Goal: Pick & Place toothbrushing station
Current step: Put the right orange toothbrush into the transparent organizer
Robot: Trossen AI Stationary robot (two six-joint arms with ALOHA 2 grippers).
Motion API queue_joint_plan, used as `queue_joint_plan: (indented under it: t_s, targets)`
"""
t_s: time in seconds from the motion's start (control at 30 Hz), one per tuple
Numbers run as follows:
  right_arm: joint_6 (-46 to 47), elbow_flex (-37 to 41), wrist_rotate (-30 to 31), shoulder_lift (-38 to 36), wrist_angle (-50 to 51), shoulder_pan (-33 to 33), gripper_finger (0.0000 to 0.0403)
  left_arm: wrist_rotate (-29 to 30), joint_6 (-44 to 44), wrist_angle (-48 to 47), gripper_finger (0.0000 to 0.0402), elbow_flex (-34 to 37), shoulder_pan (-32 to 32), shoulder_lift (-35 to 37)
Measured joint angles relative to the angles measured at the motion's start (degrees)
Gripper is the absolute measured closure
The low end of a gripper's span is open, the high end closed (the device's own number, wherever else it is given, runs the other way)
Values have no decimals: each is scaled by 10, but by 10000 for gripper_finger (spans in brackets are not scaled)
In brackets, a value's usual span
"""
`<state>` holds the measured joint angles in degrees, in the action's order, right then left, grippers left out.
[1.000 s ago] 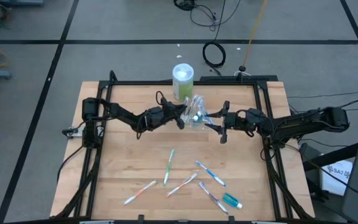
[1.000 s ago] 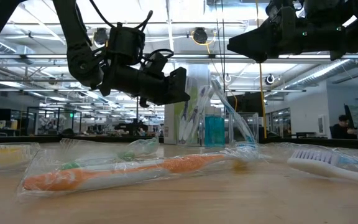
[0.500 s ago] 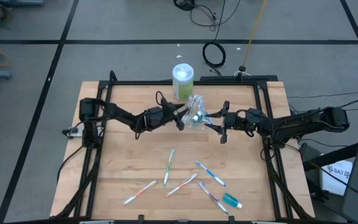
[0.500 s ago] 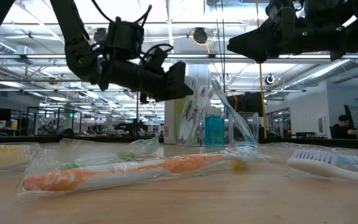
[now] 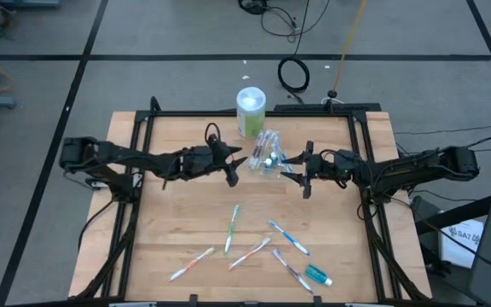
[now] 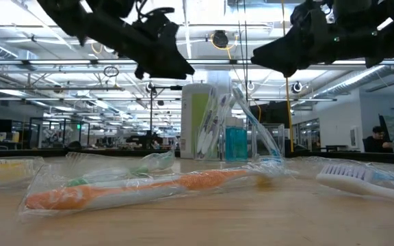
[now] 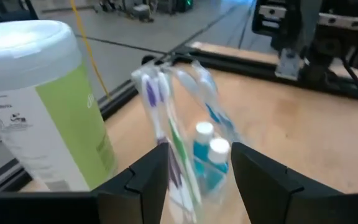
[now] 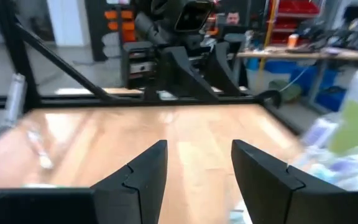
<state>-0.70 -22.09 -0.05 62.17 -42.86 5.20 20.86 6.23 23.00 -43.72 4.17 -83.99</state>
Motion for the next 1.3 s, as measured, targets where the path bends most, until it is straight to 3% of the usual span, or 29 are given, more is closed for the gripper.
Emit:
queue_joint_plan:
  t_s: [0.13,0.33,0.47,0.77,1.07,1.3]
  targets:
    - [15,-32,3,0,64,-43,232,0,0,-60,220,0,-16,28]
    - [11,-110,89,24,191,-125,232,0,1,-116,220,0,-34,30]
    - [31,-164,120,77,248,-172,232,0,1,-145,220,0,-37,28]
    - [171,-253,117,226,344,-266,232,2,-23,-148,220,0,-35,28]
    - [222,-255,119,294,346,-293,232,-8,22,-148,220,0,-37,28]
    - [207,-255,120,327,310,-277,232,-105,104,-189,220,0,-55,28]
